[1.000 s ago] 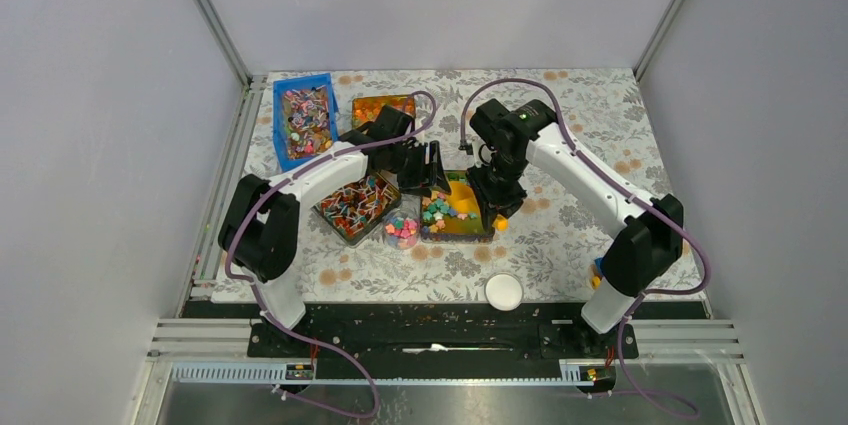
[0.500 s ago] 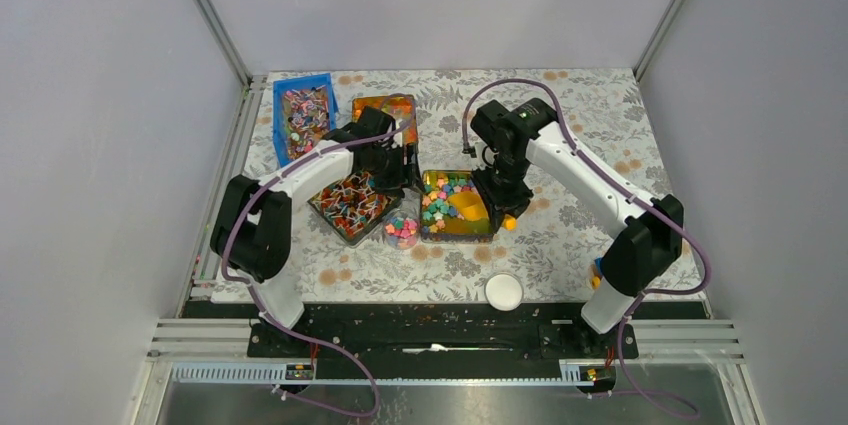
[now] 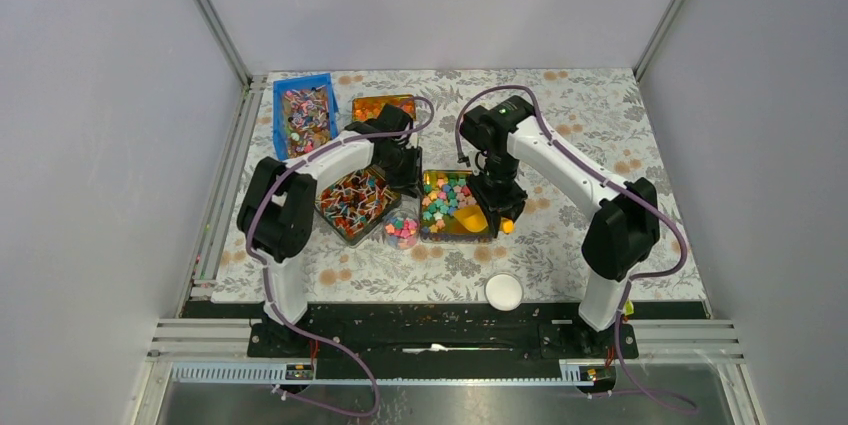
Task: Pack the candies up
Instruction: Scoop the fake candies from the storage box, then place the fake candies in the packing bottle.
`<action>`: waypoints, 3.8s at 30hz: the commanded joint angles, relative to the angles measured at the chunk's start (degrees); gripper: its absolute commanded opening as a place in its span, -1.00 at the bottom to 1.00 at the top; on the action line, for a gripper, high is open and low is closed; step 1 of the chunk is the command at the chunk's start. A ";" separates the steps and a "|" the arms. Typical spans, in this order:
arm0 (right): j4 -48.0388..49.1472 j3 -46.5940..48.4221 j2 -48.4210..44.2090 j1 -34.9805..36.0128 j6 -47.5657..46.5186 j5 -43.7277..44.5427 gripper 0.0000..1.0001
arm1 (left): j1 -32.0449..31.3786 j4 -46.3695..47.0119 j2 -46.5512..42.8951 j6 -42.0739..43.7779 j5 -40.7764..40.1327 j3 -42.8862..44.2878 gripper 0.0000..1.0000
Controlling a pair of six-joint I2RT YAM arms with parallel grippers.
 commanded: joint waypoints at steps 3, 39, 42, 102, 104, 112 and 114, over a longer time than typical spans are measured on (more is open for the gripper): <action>-4.66 1.67 1.27 0.61 -0.34 0.19 -1.00 | -1.95 0.04 2.68 2.58 -1.47 5.23 -0.63; -3.01 16.37 26.32 0.73 -1.03 -3.84 -1.00 | -4.16 -3.48 6.59 3.52 -1.80 11.92 -0.77; 1.95 12.09 24.75 0.65 -1.46 -2.15 -1.00 | -4.11 -3.52 6.44 3.46 -1.79 12.04 -0.76; 14.20 -15.46 -4.88 10.98 -2.22 1.25 -1.00 | 7.09 1.40 -36.32 -3.05 -13.51 -23.60 0.37; 13.70 -14.88 -4.99 12.11 -1.90 0.74 -1.00 | 7.18 0.85 -38.07 -2.96 -14.44 -24.94 0.38; 11.86 -12.14 -4.31 15.61 -1.98 -3.98 -1.00 | 7.27 -0.23 -43.34 -3.88 -16.36 -29.40 0.43; 11.06 -10.98 -3.56 15.74 -1.98 -6.02 -1.00 | 7.27 -0.23 -43.74 -4.05 -16.19 -29.93 0.44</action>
